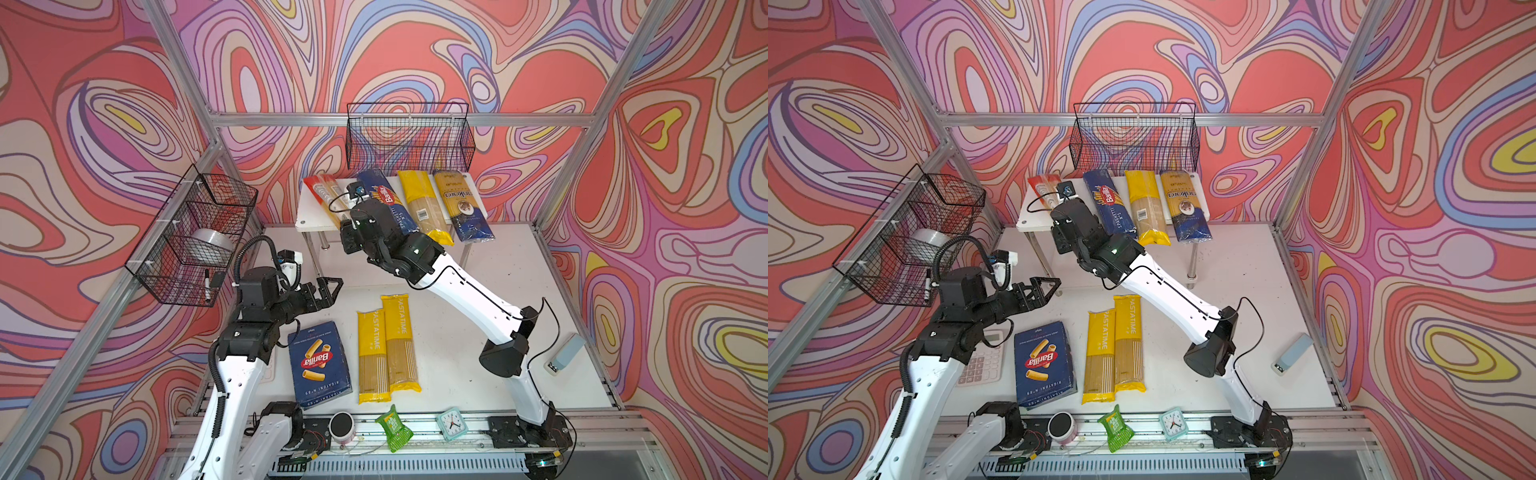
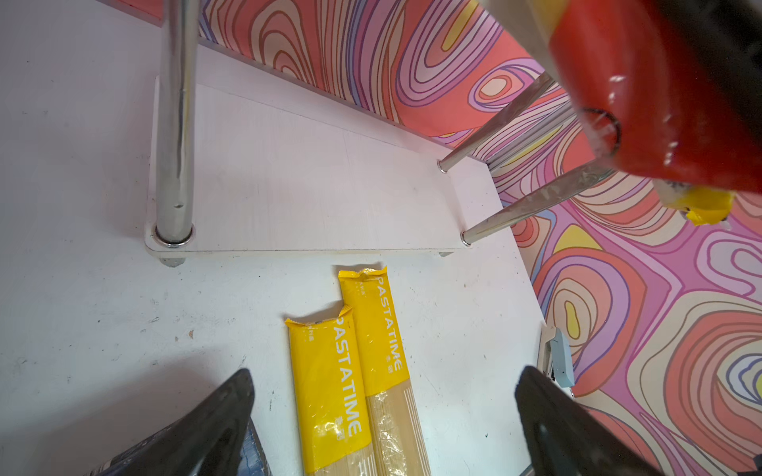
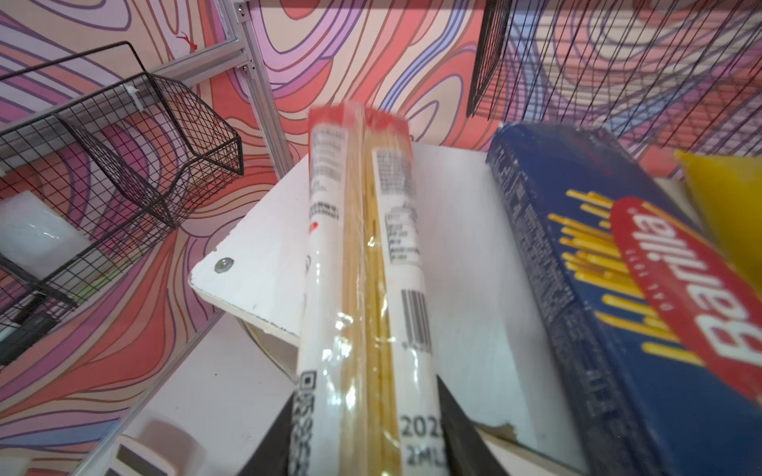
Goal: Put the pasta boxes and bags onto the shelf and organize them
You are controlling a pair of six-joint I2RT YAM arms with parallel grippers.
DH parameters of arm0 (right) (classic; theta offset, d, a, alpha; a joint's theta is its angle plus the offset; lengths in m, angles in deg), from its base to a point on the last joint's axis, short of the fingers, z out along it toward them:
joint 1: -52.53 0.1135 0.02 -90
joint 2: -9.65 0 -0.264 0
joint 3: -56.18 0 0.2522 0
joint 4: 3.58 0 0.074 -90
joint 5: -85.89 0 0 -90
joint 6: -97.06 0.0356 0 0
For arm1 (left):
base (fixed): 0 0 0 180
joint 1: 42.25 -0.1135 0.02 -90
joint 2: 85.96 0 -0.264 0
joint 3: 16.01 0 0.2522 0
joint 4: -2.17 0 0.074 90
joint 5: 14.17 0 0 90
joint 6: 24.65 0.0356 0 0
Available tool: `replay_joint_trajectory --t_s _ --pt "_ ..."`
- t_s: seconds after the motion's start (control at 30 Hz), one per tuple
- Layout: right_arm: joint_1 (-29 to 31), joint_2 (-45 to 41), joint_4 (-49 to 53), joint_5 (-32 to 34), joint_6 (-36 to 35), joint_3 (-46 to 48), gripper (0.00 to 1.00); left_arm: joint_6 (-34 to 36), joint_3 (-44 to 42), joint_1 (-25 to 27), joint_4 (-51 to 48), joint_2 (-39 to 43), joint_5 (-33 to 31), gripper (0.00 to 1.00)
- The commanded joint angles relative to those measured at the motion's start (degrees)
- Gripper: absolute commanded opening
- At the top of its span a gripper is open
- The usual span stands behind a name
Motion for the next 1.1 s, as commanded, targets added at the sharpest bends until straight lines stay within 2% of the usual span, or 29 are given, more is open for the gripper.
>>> replay_joint_trajectory --t_s 0.0,0.1,0.37,0.57,0.7,0.93,1.07 --pt "-0.6 -2.0 -4.5 1.7 0.3 -0.8 0.60 1.3 0.4 -0.6 -1.7 1.0 -0.2 1.00" --pt "-0.6 -2.6 -4.5 0.6 0.3 -0.3 0.70 1.2 0.5 -0.5 -1.7 0.8 -0.3 1.00" --pt "-0.4 -10.0 -2.2 -8.9 -1.9 5.7 0.70 1.3 0.4 -0.6 -0.9 0.2 -0.7 1.00" --pt "0.5 -20.8 -1.0 -11.8 -5.1 19.2 0.55 2.7 0.2 -0.8 -1.6 -0.2 -2.0 1.00" --pt "1.3 -23.8 2.1 -14.0 -6.6 23.4 0.47 3.4 -0.1 -0.9 -2.4 -0.4 -2.5 1.00" --pt "2.1 -24.1 2.4 -17.2 -8.5 28.8 0.30 3.7 -0.6 -1.3 -4.2 0.6 -3.7 1.00" --pt "2.1 -23.1 1.0 -17.0 -9.0 29.3 0.24 2.7 -1.7 -1.7 -3.9 0.6 -3.1 1.00"
